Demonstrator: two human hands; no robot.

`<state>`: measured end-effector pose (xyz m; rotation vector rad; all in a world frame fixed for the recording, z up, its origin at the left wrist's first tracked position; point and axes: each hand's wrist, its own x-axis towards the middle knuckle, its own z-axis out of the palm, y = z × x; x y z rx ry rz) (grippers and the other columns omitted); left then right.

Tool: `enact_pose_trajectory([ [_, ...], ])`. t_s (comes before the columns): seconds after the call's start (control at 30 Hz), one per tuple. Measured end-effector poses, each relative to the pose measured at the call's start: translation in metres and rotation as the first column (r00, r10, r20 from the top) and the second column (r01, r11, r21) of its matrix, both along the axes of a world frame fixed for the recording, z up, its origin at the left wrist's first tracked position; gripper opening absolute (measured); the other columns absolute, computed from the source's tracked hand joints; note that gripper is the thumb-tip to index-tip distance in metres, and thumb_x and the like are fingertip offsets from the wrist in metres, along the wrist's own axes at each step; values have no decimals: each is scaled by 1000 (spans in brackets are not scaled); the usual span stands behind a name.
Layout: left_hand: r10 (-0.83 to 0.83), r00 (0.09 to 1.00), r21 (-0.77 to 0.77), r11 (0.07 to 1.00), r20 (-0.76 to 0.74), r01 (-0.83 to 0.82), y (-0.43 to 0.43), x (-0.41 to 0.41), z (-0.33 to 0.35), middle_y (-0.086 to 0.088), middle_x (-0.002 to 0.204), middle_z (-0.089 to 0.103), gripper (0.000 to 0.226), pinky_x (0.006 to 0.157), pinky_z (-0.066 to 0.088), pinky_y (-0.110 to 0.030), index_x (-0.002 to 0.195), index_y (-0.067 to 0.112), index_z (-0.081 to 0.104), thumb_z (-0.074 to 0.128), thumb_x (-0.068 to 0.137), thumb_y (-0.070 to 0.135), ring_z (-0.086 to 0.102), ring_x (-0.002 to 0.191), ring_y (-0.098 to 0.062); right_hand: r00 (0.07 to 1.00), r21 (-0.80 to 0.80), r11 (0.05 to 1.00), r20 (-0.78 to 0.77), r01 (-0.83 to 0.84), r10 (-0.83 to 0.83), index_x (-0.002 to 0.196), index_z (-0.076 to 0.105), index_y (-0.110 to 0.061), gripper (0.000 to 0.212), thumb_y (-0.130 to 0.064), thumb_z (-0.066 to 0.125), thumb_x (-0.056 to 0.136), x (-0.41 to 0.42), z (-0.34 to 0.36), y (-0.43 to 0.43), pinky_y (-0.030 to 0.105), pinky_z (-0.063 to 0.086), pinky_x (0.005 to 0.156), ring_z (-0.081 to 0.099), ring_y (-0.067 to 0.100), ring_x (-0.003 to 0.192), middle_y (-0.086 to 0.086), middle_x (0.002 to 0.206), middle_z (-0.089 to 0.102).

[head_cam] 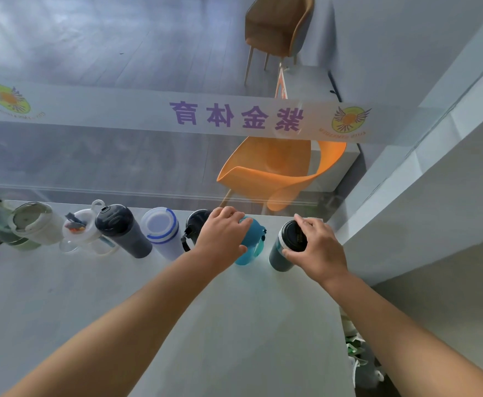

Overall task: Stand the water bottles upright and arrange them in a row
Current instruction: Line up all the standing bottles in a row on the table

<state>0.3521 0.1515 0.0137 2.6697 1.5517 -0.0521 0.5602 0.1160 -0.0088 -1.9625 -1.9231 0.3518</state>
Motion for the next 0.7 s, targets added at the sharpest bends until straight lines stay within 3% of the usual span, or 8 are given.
enact_pose_trajectory([
  [0.7,82,995,-2,997,51,-82,-3,9,-8,0,133,52,55,108,24,-36,130,17,43,57,84,44,39,123,-22,995,-19,997,66,-74,75,137,40,-19,77,-32,74,69,9,1,14,35,43,90,45,23,109,4,120,52],
])
